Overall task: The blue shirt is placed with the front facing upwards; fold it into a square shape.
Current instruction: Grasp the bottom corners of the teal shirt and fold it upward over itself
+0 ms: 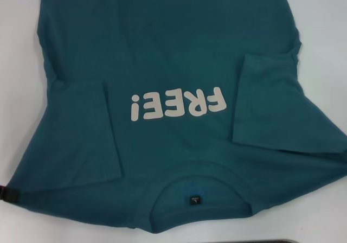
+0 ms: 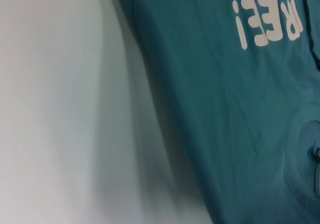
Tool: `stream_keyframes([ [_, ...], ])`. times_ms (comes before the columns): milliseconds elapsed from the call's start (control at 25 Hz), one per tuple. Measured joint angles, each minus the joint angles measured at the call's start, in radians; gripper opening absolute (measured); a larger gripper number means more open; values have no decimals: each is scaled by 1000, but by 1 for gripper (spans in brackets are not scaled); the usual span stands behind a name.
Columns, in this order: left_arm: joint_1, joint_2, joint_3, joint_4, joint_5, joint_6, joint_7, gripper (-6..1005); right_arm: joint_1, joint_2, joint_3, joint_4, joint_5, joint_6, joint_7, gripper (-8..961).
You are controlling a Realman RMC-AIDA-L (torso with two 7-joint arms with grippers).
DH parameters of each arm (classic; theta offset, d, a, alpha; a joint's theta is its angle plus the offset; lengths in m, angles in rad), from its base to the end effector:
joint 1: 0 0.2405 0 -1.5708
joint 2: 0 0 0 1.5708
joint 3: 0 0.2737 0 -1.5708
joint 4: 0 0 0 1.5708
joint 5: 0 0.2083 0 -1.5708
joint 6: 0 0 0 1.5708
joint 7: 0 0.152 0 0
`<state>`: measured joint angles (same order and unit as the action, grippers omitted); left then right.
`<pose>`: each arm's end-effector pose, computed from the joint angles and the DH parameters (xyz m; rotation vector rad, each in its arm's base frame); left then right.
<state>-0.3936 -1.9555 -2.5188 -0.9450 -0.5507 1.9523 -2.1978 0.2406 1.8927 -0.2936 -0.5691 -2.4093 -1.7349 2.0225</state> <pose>-0.3589 0.2471 0.0675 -2.4895 -1.8814 0.1113 0.4192 0.2031 0.0630 -2.0722 1.9963 0.5696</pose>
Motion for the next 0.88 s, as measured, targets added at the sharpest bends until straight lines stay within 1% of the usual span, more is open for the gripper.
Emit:
stream_keyframes([
  [120, 9, -2, 0, 4, 0, 2, 6, 9, -14, 0, 16, 0, 0, -7, -15, 27],
  [280, 16, -2, 0, 6, -2, 8, 13, 10, -32, 6, 35, -1, 0, -24, -33, 27],
  [520, 23, -10, 0, 6, -8, 16, 27, 10, -57, 9, 79, -20, 1, -51, -47, 27],
  [760, 16, -13, -12, 6, -25, 14, 41, 10, -43, 8, 91, -28, 2, -58, -52, 28],
  [880, -3, -17, -35, 9, -43, 4, 55, 10, -21, 2, 104, -28, 4, -58, -54, 28],
])
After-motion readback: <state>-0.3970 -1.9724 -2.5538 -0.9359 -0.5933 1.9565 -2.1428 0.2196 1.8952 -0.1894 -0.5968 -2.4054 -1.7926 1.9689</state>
